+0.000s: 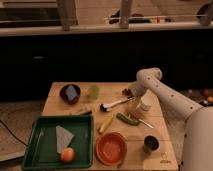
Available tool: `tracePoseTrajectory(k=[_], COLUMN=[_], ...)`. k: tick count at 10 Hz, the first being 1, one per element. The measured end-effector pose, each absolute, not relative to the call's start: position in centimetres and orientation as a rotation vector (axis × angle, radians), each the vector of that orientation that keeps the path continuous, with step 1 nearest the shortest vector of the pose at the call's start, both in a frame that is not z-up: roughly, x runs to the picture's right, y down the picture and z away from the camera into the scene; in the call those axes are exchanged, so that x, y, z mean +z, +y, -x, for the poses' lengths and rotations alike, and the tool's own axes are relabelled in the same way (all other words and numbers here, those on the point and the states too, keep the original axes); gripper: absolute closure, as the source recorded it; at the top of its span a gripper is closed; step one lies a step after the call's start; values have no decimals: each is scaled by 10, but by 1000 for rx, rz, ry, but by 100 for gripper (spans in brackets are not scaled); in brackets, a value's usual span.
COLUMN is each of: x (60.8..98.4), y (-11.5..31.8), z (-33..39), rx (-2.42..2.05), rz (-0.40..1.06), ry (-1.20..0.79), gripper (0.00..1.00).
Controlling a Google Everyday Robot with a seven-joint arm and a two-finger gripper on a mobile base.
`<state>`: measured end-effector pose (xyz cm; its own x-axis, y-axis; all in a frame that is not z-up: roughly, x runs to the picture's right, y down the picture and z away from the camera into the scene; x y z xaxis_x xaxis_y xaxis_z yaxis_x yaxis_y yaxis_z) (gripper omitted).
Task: Wipe red bowl with brush
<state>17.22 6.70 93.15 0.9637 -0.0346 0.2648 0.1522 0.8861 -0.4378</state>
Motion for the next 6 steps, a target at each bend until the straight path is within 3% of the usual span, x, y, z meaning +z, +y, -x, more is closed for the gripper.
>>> tracePoseTrajectory(k=[6], x=[935], y=[78], z=[-115], rx=[-430], rz=[509], ry=[-342], gripper=[20])
